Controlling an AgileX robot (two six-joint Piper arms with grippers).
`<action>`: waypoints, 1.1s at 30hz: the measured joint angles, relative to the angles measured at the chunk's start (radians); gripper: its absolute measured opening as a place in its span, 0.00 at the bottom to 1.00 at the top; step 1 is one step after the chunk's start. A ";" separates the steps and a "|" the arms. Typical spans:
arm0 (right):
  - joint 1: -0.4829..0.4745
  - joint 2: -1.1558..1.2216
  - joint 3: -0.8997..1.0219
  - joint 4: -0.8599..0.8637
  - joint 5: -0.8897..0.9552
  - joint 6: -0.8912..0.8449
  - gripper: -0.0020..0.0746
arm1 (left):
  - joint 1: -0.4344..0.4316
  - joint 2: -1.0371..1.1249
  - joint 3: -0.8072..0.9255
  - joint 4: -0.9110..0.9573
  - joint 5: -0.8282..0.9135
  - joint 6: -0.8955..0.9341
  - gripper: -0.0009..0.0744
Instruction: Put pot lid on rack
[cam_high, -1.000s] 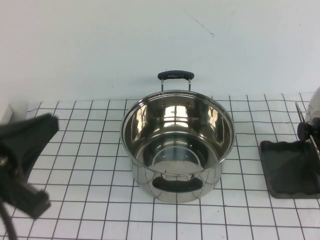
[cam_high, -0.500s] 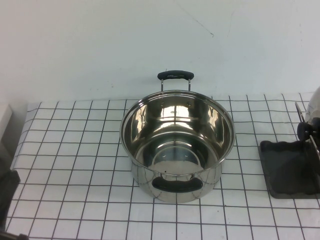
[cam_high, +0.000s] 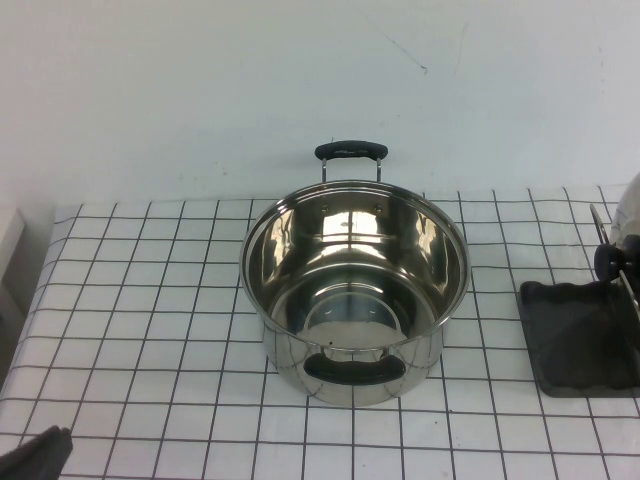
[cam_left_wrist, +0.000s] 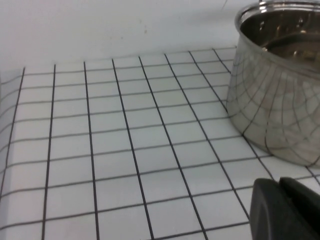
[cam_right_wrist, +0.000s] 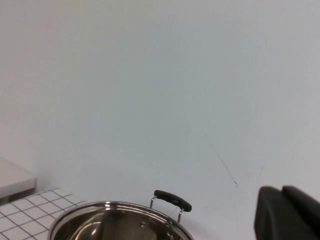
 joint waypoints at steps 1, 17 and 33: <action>0.000 0.000 0.000 0.000 0.000 0.000 0.02 | 0.000 0.000 0.012 0.000 0.000 0.000 0.01; 0.000 -0.071 0.071 -0.205 -0.315 0.024 0.02 | 0.000 0.000 0.097 -0.001 0.003 -0.002 0.01; -0.099 -0.261 0.346 -1.623 0.012 1.558 0.02 | 0.000 -0.002 0.097 -0.001 0.003 -0.007 0.01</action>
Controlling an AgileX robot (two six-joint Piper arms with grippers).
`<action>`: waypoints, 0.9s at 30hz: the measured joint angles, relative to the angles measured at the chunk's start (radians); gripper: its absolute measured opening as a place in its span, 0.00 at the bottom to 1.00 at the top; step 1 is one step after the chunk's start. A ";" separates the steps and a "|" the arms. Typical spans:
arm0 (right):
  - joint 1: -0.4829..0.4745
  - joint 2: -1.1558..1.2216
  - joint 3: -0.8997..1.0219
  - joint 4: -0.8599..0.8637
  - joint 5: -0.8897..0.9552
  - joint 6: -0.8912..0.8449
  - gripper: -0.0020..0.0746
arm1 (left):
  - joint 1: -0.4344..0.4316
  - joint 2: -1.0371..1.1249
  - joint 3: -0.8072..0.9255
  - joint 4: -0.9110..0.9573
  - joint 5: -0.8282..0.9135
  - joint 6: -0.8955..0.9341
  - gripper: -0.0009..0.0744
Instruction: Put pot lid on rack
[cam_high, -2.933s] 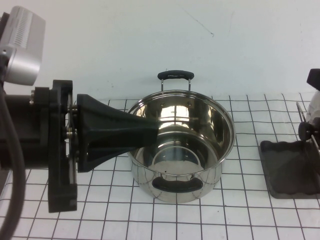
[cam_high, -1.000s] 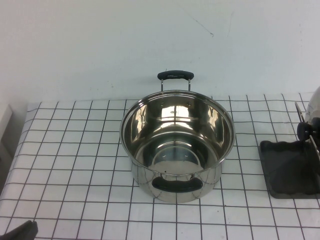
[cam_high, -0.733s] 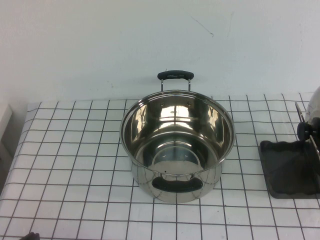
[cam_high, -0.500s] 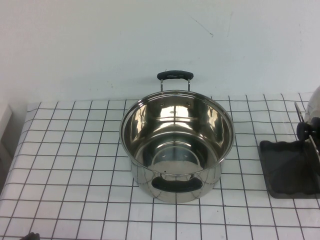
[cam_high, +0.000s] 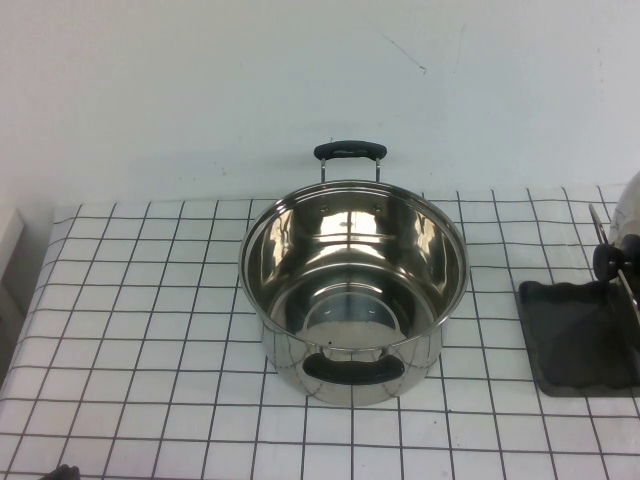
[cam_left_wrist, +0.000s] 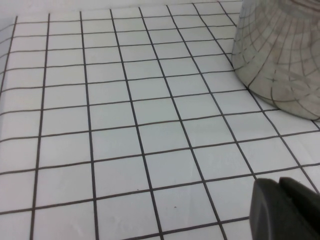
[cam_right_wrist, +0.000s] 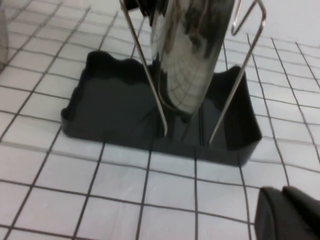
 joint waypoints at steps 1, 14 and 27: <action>-0.004 0.000 0.002 -0.004 -0.015 0.002 0.02 | 0.000 -0.002 0.000 0.000 -0.002 0.000 0.01; -0.138 0.000 0.006 -0.002 -0.023 -0.007 0.02 | 0.000 -0.002 0.000 0.000 -0.002 0.000 0.01; -0.081 0.000 0.006 0.007 -0.023 0.062 0.02 | 0.000 -0.002 0.000 0.000 -0.004 0.000 0.01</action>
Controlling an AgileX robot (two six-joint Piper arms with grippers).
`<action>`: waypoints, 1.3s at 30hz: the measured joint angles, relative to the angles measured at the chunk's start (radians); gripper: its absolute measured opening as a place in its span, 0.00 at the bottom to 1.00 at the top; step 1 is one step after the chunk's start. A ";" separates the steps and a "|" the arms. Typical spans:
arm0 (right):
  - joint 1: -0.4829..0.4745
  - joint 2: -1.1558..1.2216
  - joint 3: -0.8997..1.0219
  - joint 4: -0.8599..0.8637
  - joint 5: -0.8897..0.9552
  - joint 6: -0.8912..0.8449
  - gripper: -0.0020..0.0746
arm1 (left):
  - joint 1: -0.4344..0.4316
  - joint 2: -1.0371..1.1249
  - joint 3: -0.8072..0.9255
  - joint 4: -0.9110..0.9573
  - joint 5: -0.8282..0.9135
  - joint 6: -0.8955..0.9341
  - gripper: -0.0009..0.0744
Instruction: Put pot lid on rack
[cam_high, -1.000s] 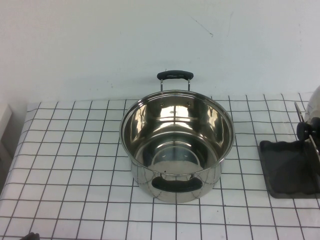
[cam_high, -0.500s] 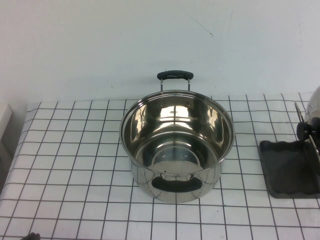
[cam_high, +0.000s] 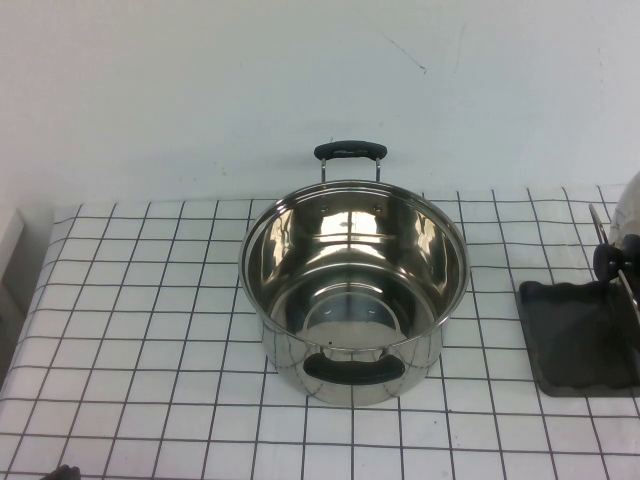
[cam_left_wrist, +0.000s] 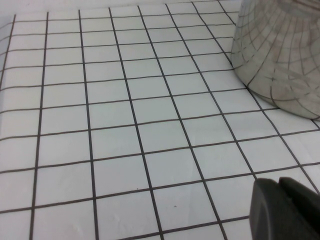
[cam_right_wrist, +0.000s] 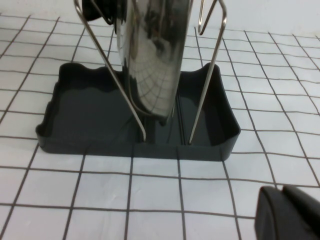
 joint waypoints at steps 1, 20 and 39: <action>0.000 0.000 0.000 0.000 0.000 0.000 0.02 | 0.000 0.000 0.000 0.000 0.000 0.000 0.01; 0.000 0.000 0.000 0.002 0.000 0.000 0.02 | 0.000 0.000 0.000 0.000 0.005 0.010 0.01; 0.000 0.000 0.000 0.004 0.000 0.002 0.02 | -0.069 -0.007 0.000 -0.013 0.088 -0.406 0.01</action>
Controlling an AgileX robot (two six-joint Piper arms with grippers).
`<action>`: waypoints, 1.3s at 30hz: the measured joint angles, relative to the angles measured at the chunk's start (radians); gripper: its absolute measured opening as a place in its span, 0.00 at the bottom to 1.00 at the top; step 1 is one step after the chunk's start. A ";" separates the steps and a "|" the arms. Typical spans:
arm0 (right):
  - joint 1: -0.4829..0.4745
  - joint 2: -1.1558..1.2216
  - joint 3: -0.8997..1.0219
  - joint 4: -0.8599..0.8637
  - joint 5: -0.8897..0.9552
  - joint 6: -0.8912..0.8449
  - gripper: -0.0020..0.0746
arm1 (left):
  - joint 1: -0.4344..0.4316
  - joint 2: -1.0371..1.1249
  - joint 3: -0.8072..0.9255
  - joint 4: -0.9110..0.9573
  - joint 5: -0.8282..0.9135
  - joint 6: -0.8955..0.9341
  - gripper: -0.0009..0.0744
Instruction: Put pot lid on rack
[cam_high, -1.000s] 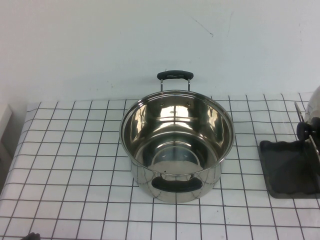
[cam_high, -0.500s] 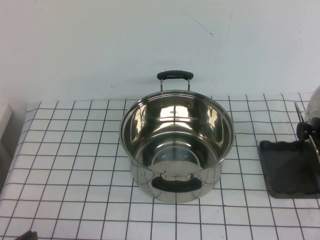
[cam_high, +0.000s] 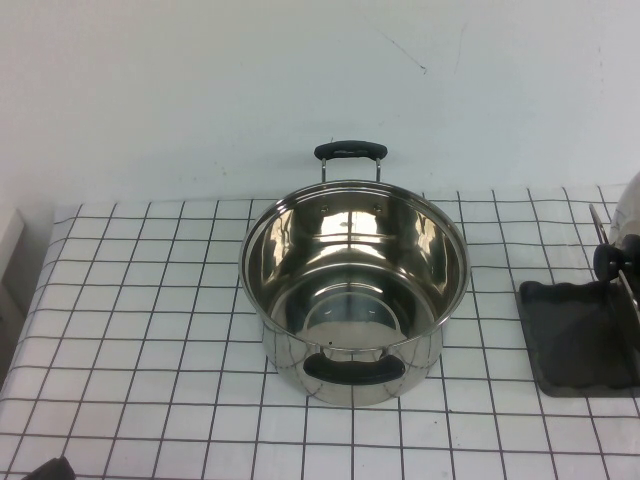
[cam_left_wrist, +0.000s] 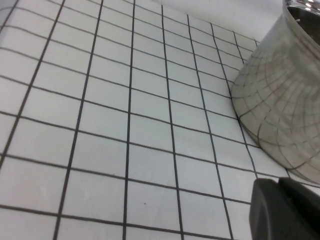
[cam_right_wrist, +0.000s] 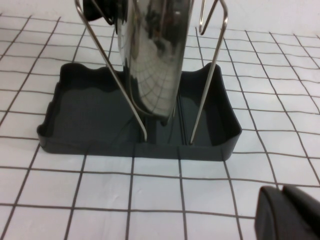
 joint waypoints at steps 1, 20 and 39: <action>0.000 0.000 0.000 0.000 0.000 0.000 0.02 | 0.000 -0.004 0.000 -0.030 0.002 0.049 0.01; 0.000 0.000 0.000 0.002 0.000 0.000 0.02 | 0.179 -0.342 -0.004 -1.929 0.273 2.378 0.01; 0.000 0.000 0.000 0.004 0.000 0.000 0.02 | 0.310 -0.421 0.000 -1.893 0.368 2.382 0.01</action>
